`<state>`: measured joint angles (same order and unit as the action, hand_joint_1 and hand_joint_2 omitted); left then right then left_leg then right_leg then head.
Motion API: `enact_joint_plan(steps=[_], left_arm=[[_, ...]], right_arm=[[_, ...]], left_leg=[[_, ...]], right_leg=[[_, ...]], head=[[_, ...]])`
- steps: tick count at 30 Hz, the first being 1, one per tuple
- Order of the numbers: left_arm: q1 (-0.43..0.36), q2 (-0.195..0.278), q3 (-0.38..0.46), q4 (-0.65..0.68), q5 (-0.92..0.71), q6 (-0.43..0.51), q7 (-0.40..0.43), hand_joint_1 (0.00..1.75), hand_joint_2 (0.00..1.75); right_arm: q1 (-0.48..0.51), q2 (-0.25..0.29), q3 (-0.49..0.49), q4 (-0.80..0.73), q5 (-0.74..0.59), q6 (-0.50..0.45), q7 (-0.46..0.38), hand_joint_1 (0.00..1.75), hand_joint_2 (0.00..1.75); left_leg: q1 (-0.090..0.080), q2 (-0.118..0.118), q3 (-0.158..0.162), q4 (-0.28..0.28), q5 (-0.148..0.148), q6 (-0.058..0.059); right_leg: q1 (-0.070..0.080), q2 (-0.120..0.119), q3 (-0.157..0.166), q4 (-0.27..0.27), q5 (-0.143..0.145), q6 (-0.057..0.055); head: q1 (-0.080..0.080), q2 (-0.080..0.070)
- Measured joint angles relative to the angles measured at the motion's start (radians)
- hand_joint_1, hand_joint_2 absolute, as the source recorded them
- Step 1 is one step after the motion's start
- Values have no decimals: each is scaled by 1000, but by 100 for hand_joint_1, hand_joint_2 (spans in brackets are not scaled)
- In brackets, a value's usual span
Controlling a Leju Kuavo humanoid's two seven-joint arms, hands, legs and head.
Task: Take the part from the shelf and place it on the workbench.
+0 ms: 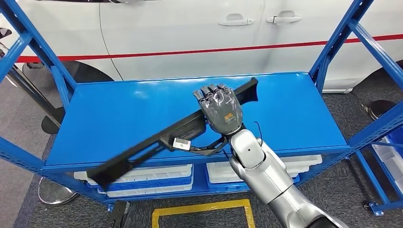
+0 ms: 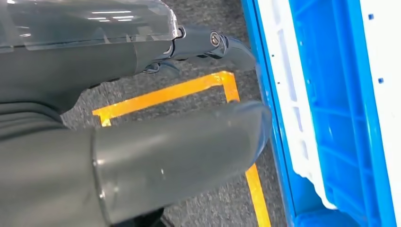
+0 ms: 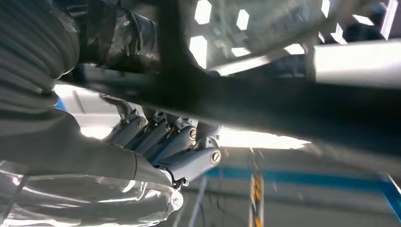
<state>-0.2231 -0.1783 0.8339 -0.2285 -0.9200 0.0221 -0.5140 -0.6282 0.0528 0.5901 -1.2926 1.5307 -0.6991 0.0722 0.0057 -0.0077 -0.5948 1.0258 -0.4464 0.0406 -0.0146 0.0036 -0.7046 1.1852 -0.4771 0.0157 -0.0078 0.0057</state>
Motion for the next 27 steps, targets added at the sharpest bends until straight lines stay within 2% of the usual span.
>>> enact_joint_plan(steps=[1,2,5,7,9,11,12,13,14,15,17,18,20,22,24,26,27], left_arm=[[1,-1,0,0,1,-16,-2,0,0],[3,-1,0,0,2,-31,-3,0,0],[11,-1,-1,0,3,-73,0,0,0],[17,-1,-2,0,3,-99,5,0,0],[21,-1,-3,0,3,-124,10,0,0],[25,-1,-6,0,2,-141,15,0,0],[27,-1,-7,0,2,-145,16,0,0],[29,-1,-9,0,2,-147,17,0,0],[30,-1,-10,0,1,-148,17,0,0],[30,-1,-11,0,1,-148,17,0,0],[29,-1,-12,0,-2,-145,18,0,0],[29,-1,-16,0,-9,-138,20,0,0],[30,-1,-30,0,-30,-118,24,0,0],[31,-4,-47,0,-47,-105,31,0,0],[30,-9,-59,0,-52,-105,45,0,0],[33,-13,-66,1,-51,-111,65,0,0],[36,-14,-69,1,-50,-111,75,0,0]], right_arm=[[-4,4,-1,-24,-3,0,-21,175,175],[-9,9,-1,-46,-6,0,-38,175,175],[-16,23,-1,-101,-20,0,-70,175,175],[-17,29,2,-129,-31,0,-86,175,175],[-17,34,8,-152,-46,0,-101,175,175],[-16,37,20,-170,-60,0,-112,175,175],[-14,39,26,-176,-65,0,-115,175,175],[-13,39,30,-181,-68,0,-117,175,175],[-13,41,33,-186,-69,0,-118,175,175],[-12,41,35,-191,-71,0,-118,175,175],[-13,43,39,-200,-77,0,-121,175,175],[-13,43,41,-203,-83,0,-125,175,175],[-13,44,46,-206,-97,0,-134,175,175],[-10,47,56,-208,-105,0,-139,175,175],[-6,51,69,-212,-107,0,-139,175,175],[6,53,82,-213,-107,0,-136,175,175],[16,53,88,-213,-107,0,-134,175,175]], left_leg=[[-2,0,-3,7,-5,-5],[-4,0,-5,12,-9,-10],[-6,1,-7,13,-13,-23],[-4,1,-11,31,-30,-34],[-1,2,-48,116,-81,-43],[2,2,-107,241,-133,-50],[4,2,-126,276,-138,-51],[4,2,-127,276,-125,-51],[5,2,-110,235,-95,-49],[5,2,-77,166,-56,-46],[2,2,-20,46,-12,-38],[0,1,-7,16,-5,-34],[-5,0,-4,6,-5,-27],[0,1,1,-6,3,-14],[5,2,6,-17,11,-2],[2,2,6,-18,11,3],[2,2,5,-17,10,3]], right_leg=[[1,0,28,-61,24,-3],[2,0,46,-101,35,-6],[6,2,56,-123,34,-19],[4,-1,63,-131,35,-30],[1,-5,68,-136,35,-38],[2,-5,70,-135,34,-42],[3,-5,70,-135,33,-43],[3,-4,71,-134,32,-43],[3,-3,73,-134,31,-42],[3,-2,75,-134,30,-40],[4,-1,77,-134,29,-35],[5,-1,77,-135,30,-30],[6,-1,77,-139,34,-20],[6,-1,75,-133,26,-9],[8,-2,45,-64,-19,-2],[8,-2,-14,63,-80,0],[8,-2,-36,110,-93,1]], head=[[0,0],[0,0],[-1,0],[-1,0],[-1,0],[-1,0],[-1,0],[-1,0],[-1,0],[-1,0],[-1,0],[-1,0],[-1,0],[0,0],[0,0],[0,0],[0,0]])
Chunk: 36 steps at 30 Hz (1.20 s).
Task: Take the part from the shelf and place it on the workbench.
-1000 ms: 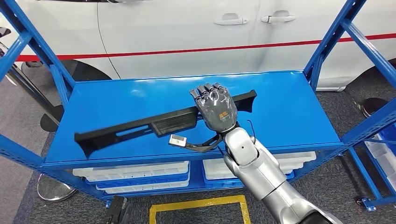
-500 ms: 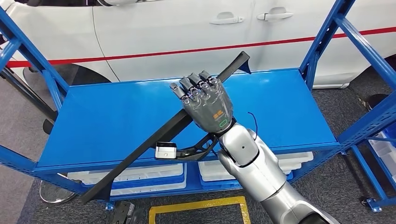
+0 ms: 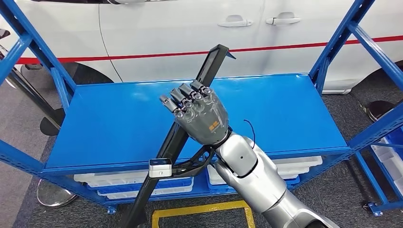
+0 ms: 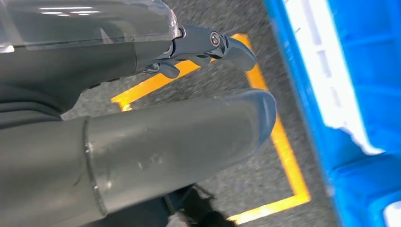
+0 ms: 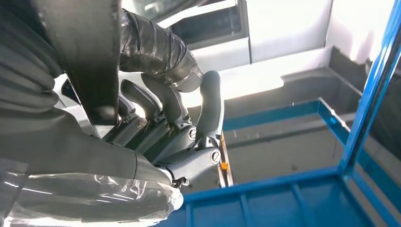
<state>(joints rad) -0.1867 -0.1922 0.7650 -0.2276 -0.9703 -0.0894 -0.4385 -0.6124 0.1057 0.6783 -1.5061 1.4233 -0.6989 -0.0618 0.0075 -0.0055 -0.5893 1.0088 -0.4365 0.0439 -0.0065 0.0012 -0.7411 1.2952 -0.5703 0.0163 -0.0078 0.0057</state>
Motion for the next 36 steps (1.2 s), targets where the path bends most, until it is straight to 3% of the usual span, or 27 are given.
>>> enact_joint_plan(steps=[1,2,5,7,10,12,14,15,16,17,20,22,25,27,30,31,32,33,36], left_arm=[[5,-1,-2,0,0,1,9,0,0],[9,-1,-4,1,1,2,16,0,0],[16,-5,-8,1,3,6,25,0,0],[18,-6,-9,1,4,8,26,0,0],[20,-7,-10,1,4,11,31,0,0],[21,-7,-11,1,5,13,35,0,0],[22,-7,-11,1,10,15,39,0,0],[24,-7,-11,1,14,15,42,0,0],[26,-7,-11,2,17,16,45,0,0],[27,-7,-11,2,21,16,49,0,0],[25,-8,-11,2,30,15,66,0,0],[22,-12,-11,2,33,14,80,0,0],[20,-18,-11,2,35,12,95,0,0],[18,-23,-10,3,35,11,99,0,0],[14,-28,-10,3,35,11,102,0,0],[14,-29,-10,3,35,10,104,0,0],[15,-29,-10,3,35,10,107,0,0],[15,-29,-11,3,35,10,110,0,0],[16,-31,-11,3,35,11,115,0,0]], right_arm=[[10,0,6,0,0,0,1,175,175],[19,0,12,-1,0,0,2,175,175],[31,4,27,-8,-3,0,2,175,175],[35,7,33,-12,-4,0,2,175,175],[41,9,38,-14,-5,0,1,175,175],[42,13,40,-15,-13,0,-1,175,175],[48,18,45,-16,-34,0,-9,175,175],[54,19,48,-17,-49,0,-18,175,175],[62,20,52,-19,-69,0,-32,175,175],[71,23,57,-23,-91,0,-50,175,175],[90,39,66,-35,-153,0,-106,175,175],[98,52,68,-41,-167,0,-130,175,175],[109,63,68,-46,-161,0,-146,175,175],[112,64,68,-49,-158,0,-148,175,175],[118,63,68,-52,-160,0,-149,175,175],[121,63,68,-51,-160,0,-149,175,175],[123,63,68,-52,-161,0,-149,175,175],[124,63,68,-54,-163,0,-149,175,175],[122,63,68,-70,-175,0,-151,175,175]], left_leg=[[0,0,0,2,-1,0],[0,-1,0,4,-3,0],[-3,-3,-2,16,-12,-7],[-6,-3,-4,19,-15,-15],[-6,-2,-8,25,-24,-30],[-3,-1,-31,82,-62,-43],[1,0,-86,204,-122,-53],[3,0,-114,260,-142,-56],[4,0,-128,286,-143,-59],[5,0,-124,275,-124,-59],[6,0,-39,92,-28,-54],[1,-2,-8,26,-10,-45],[1,-3,-8,18,-3,-28],[4,0,-10,8,7,-12],[1,4,-27,8,20,3],[-1,5,-34,9,24,4],[-2,5,-41,11,28,5],[-2,5,-47,13,32,3],[-5,3,-62,19,46,-7]], right_leg=[[0,0,-8,16,4,-1],[0,0,4,-10,28,-2],[2,0,96,-196,111,-13],[5,2,120,-247,118,-19],[2,3,122,-255,122,-29],[-2,1,125,-261,125,-38],[-2,-1,126,-262,123,-42],[-2,-2,127,-261,123,-43],[-2,-2,127,-261,122,-44],[-2,-1,127,-260,121,-43],[-2,1,130,-256,118,-38],[0,2,128,-254,120,-30],[1,1,126,-254,120,-15],[0,1,111,-211,77,-7],[-1,0,45,-29,-35,-2],[-1,0,33,14,-50,-2],[-1,0,40,20,-45,-2],[-1,0,68,-15,-24,-4],[3,0,196,-214,38,-12]], head=[[0,0],[0,0],[0,0],[0,0],[0,0],[-1,0],[-1,0],[0,0],[0,0],[-1,0],[-1,0],[0,0],[0,0],[0,0],[0,0],[0,0],[0,0],[0,0],[0,0]])
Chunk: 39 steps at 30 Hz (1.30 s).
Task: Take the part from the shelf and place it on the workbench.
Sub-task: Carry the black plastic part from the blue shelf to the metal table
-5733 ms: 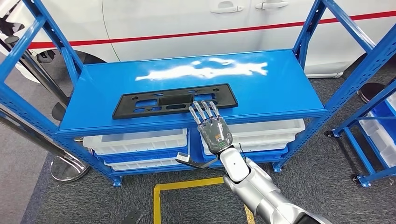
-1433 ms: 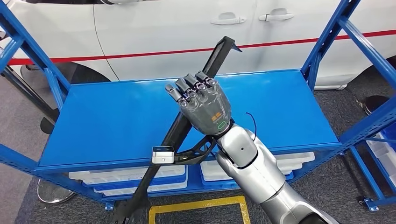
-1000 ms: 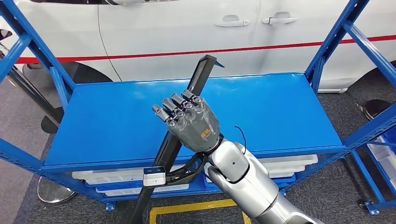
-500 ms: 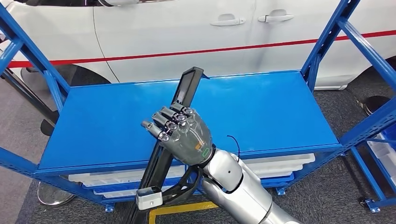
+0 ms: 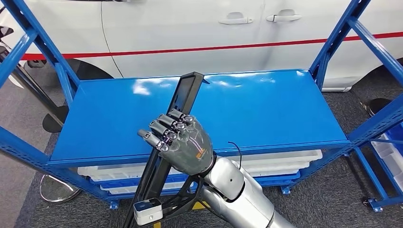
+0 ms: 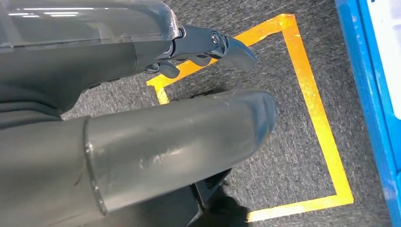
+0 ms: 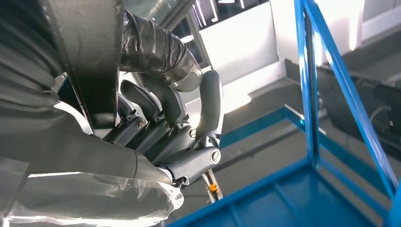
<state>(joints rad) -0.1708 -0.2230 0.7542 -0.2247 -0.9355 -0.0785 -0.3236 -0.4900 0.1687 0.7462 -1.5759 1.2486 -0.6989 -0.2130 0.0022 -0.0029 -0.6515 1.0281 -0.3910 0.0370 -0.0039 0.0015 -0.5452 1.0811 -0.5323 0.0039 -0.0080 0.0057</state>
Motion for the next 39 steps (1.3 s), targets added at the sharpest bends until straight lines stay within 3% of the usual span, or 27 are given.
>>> enact_joint_plan(steps=[2,5,7,9,10,11,12,13,15,16,18,20,21,22,24,25,26,27,29,31,32,34,36,37,39], left_arm=[[1,-1,0,0,0,1,1,0,0],[3,-2,-3,0,-1,1,3,0,0],[4,-2,-5,0,-2,1,4,0,0],[3,-2,-6,0,-4,1,5,0,0],[1,-2,-6,0,-4,1,5,0,0],[-1,-2,-7,0,-4,1,6,0,0],[-3,-2,-8,0,-4,1,7,0,0],[-6,-2,-9,0,-4,1,8,0,0],[-12,-2,-12,0,-5,0,10,0,0],[-15,-2,-14,0,-6,0,10,0,0],[-18,-2,-19,0,-7,-1,13,0,0],[-19,-2,-23,1,-8,-2,18,0,0],[-19,-2,-25,1,-9,-3,19,0,0],[-20,-2,-27,1,-9,-3,21,0,0],[-21,-2,-30,1,-10,-4,22,0,0],[-20,-2,-30,1,-11,-4,23,0,0],[-19,-2,-30,1,-11,-5,23,0,0],[-19,-2,-31,1,-12,-5,24,0,0],[-19,-2,-31,1,-14,-6,25,0,0],[-20,-2,-33,1,-15,-8,25,0,0],[-21,-2,-35,1,-14,-10,25,0,0],[-21,-2,-37,1,-14,-12,25,0,0],[-21,-2,-38,1,-13,-13,25,0,0],[-21,-1,-38,1,-12,-13,25,0,0],[-21,-1,-38,1,-11,-13,25,0,0]], right_arm=[[0,0,0,-9,-14,0,-8,175,175],[5,0,0,-13,-38,0,-25,175,175],[6,0,0,-13,-47,0,-30,175,175],[7,1,-1,-12,-49,0,-31,175,175],[8,1,-2,-11,-47,0,-30,175,175],[8,1,-3,-9,-45,0,-29,175,175],[9,1,-7,-6,-42,0,-27,175,175],[9,1,-12,-4,-40,0,-26,175,175],[8,3,-29,-1,-33,0,-25,175,175],[7,5,-39,0,-28,0,-25,175,175],[5,11,-63,3,-21,0,-25,175,175],[5,13,-86,6,-21,0,-25,175,175],[4,13,-96,7,-20,0,-24,175,175],[4,13,-106,8,-18,0,-23,175,175],[6,13,-121,11,-12,0,-21,175,175],[7,13,-127,13,-9,0,-21,175,175],[8,13,-130,15,-7,0,-20,175,175],[9,12,-133,17,-6,0,-19,175,175],[9,13,-136,19,-7,0,-14,175,175],[7,13,-137,20,-6,0,-5,175,175],[6,14,-137,22,-4,0,0,175,175],[5,14,-138,26,-1,0,6,175,175],[4,15,-139,31,0,0,9,175,175],[3,15,-139,33,0,0,10,175,175],[2,16,-139,36,1,0,11,175,175]], left_leg=[[-1,0,-4,1,10,-11],[-1,-3,-14,2,14,-29],[0,-4,-39,65,-53,-40],[4,-3,-70,189,-147,-48],[6,-3,-77,242,-171,-51],[7,-3,-69,265,-172,-53],[8,-3,-44,253,-156,-54],[9,-3,-2,206,-133,-53],[8,-3,98,64,-115,-48],[6,-4,130,14,-117,-43],[1,-5,146,-22,-119,-31],[3,-3,138,-27,-102,-15],[5,0,132,-31,-91,-5],[7,2,123,-33,-80,3],[5,4,96,-30,-61,11],[3,5,81,-28,-52,12],[2,5,67,-26,-43,11],[1,6,53,-22,-35,10],[0,5,29,-11,-24,6],[-2,4,12,-1,-13,-3],[-3,4,8,1,-7,-8],[-3,3,2,-1,6,-21],[-1,2,-12,17,-16,-31],[0,1,-27,50,-52,-36],[4,1,-63,169,-149,-44]], right_leg=[[5,2,23,-48,9,-5],[2,0,6,-57,33,-21],[-3,-3,-15,-65,57,-33],[-3,-4,-40,-63,76,-37],[-2,-5,-53,-61,84,-37],[-2,-6,-65,-59,91,-36],[-2,-7,-77,-56,98,-34],[-3,-7,-88,-53,105,-32],[-2,-7,-102,-47,117,-24],[-1,-7,-105,-46,123,-19],[-1,-8,-107,-48,137,-7],[-1,-6,-112,-45,137,5],[-2,-4,-121,-26,115,9],[-2,-2,-137,14,77,12],[-4,-1,-181,144,-16,15],[-4,-1,-197,205,-43,17],[-4,-1,-199,240,-49,17],[-4,-2,-181,236,-36,17],[-3,-1,-91,125,10,11],[1,-1,-7,-3,21,3],[4,-1,9,-35,17,-1],[5,-1,6,-48,26,-11],[1,-4,-7,-55,45,-28],[-2,-6,-18,-58,56,-35],[-2,-7,-44,-58,77,-42]], head=[[0,0],[0,0],[0,0],[-1,0],[-1,0],[-1,0],[-1,0],[-1,0],[-1,0],[-1,0],[0,0],[0,0],[0,0],[0,0],[0,0],[0,0],[0,0],[0,0],[0,0],[0,0],[0,0],[0,0],[0,0],[-1,0],[-2,0]])
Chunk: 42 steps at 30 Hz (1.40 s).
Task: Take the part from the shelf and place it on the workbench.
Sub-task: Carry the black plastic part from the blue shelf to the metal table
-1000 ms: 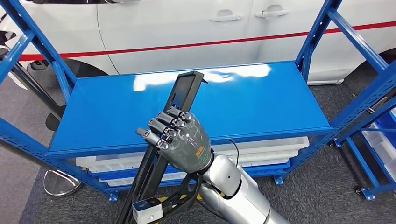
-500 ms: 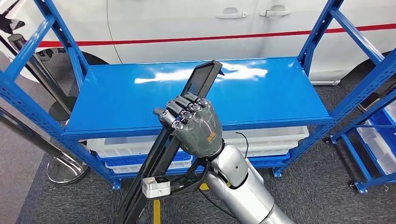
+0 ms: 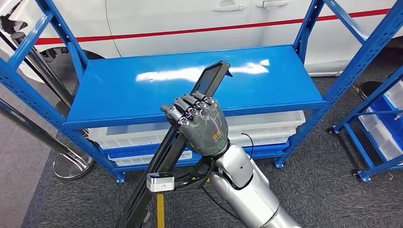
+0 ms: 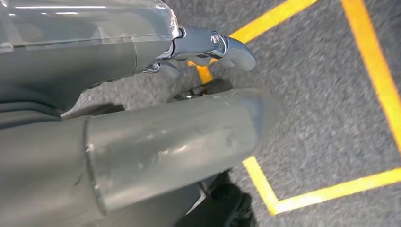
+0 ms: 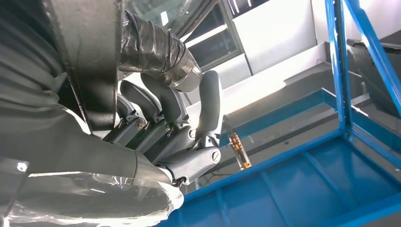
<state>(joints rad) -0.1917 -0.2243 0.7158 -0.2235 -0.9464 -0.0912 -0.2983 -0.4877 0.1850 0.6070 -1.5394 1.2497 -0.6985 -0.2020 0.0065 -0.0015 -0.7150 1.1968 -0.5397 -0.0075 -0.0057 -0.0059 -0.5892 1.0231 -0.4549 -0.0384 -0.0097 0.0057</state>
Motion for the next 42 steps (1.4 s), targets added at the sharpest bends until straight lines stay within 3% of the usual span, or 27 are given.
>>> enact_joint_plan(steps=[1,2,3,4,6,8,9,11,12,14,16,17,18,20,21,23,24,26,28,31,32,33,34,36,38,39,42], left_arm=[[0,0,0,0,1,0,0,0,0],[0,0,0,0,1,0,0,0,0],[0,0,0,0,2,0,0,0,0],[-1,0,0,0,2,0,0,0,0],[-4,0,-1,0,4,-2,1,0,0],[-9,0,-3,0,4,-3,1,0,0],[-10,0,-4,0,5,-3,2,0,0],[-10,0,-7,0,5,-4,3,0,0],[-10,0,-8,0,5,-5,4,0,0],[-13,0,-10,0,5,-6,4,0,0],[-14,0,-12,0,4,-6,4,0,0],[-14,0,-13,0,4,-6,4,0,0],[-14,0,-14,0,4,-6,4,0,0],[-15,0,-16,0,3,-6,4,0,0],[-15,0,-16,0,3,-6,4,0,0],[-16,0,-16,0,3,-6,4,0,0],[-16,0,-17,0,3,-6,4,0,0],[-16,0,-17,1,2,-5,4,0,0],[-15,0,-17,1,2,-4,4,0,0],[-13,0,-17,1,3,-3,4,0,0],[-13,0,-17,1,3,-3,4,0,0],[-13,0,-17,1,3,-3,4,0,0],[-13,0,-17,1,4,-4,4,0,0],[-14,0,-17,1,4,-4,2,0,0],[-17,1,-17,1,5,-4,2,0,0],[-19,1,-17,1,5,-4,1,0,0],[-20,0,-17,2,5,-4,1,0,0]], right_arm=[[0,0,0,2,1,0,0,175,175],[0,0,0,4,3,0,1,175,175],[1,0,0,7,6,0,2,175,175],[1,0,0,9,9,0,4,175,175],[-1,0,-1,12,12,0,11,175,175],[-4,1,-2,12,14,0,18,175,175],[-5,1,-3,12,15,0,20,175,175],[-8,1,-4,13,18,0,23,175,175],[-9,0,-6,14,20,0,24,175,175],[-10,0,-10,14,23,0,26,175,175],[-10,-1,-13,16,24,0,27,175,175],[-10,-2,-13,18,24,0,27,175,175],[-10,-4,-14,20,24,0,28,175,175],[-10,-6,-15,24,24,0,29,175,175],[-11,-6,-16,25,24,0,30,175,175],[-12,-6,-16,25,24,0,30,175,175],[-13,-6,-16,25,24,0,30,175,175],[-14,-6,-16,27,25,0,30,175,175],[-14,-6,-16,29,26,0,30,175,175],[-14,-6,-16,32,29,0,31,175,175],[-14,-6,-16,34,30,0,32,175,175],[-13,-6,-16,36,31,0,32,175,175],[-13,-6,-16,38,31,0,33,175,175],[-12,-6,-16,39,33,0,34,175,175],[-13,-6,-16,40,37,0,36,175,175],[-14,-6,-16,40,39,0,36,175,175],[-14,-6,-16,42,42,0,37,175,175]], left_leg=[[2,0,-14,63,-33,-3],[3,0,-16,104,-44,-6],[4,0,-2,114,-33,-7],[4,0,32,86,-8,-7],[3,0,141,-53,28,-2],[-1,-2,220,-171,21,6],[-4,-3,232,-195,15,12],[-3,-1,224,-204,28,24],[-2,2,218,-206,39,32],[2,7,198,-210,63,46],[-1,7,169,-206,82,52],[-2,8,154,-203,90,52],[-3,8,139,-199,99,51],[-4,9,110,-188,112,47],[-4,8,97,-181,117,43],[-6,8,79,-170,127,34],[-6,8,75,-168,134,28],[-5,7,70,-169,144,17],[-3,6,54,-142,112,7],[2,5,4,17,-16,-6],[3,5,-6,70,-39,-8],[3,5,-4,100,-40,-9],[4,5,14,96,-22,-9],[3,5,99,-6,28,-3],[-2,4,188,-137,35,7],[-5,3,209,-176,28,11],[-6,4,208,-204,43,26]], right_leg=[[0,0,-14,1,10,0],[1,-1,-28,1,20,1],[1,-1,-41,3,30,2],[0,-1,-54,4,39,5],[1,-1,-73,9,55,11],[3,-1,-81,11,69,21],[2,-2,-82,9,77,27],[1,-1,-85,7,87,40],[0,1,-91,16,74,45],[-1,5,-119,88,-5,53],[-2,5,-152,213,-94,57],[-2,5,-157,262,-107,58],[-2,5,-150,285,-97,59],[-3,5,-88,235,-43,56],[-3,5,-41,173,-34,52],[1,6,35,56,-48,44],[5,7,49,26,-60,39],[6,6,47,12,-54,27],[2,3,34,7,-36,10],[2,-1,1,6,-7,-5],[3,-2,-12,7,2,-5],[3,-2,-25,9,11,-5],[3,-2,-39,11,20,-4],[3,-1,-61,16,36,0],[4,-1,-73,19,49,8],[4,-2,-75,19,57,14],[1,-3,-80,14,69,32]], head=[[0,0],[0,0],[0,0],[0,0],[0,0],[0,0],[0,0],[0,0],[1,0],[1,0],[1,0],[1,0],[1,0],[1,0],[0,0],[0,0],[0,0],[0,0],[0,0],[0,0],[0,0],[0,0],[0,0],[0,0],[0,0],[0,0],[0,0]])
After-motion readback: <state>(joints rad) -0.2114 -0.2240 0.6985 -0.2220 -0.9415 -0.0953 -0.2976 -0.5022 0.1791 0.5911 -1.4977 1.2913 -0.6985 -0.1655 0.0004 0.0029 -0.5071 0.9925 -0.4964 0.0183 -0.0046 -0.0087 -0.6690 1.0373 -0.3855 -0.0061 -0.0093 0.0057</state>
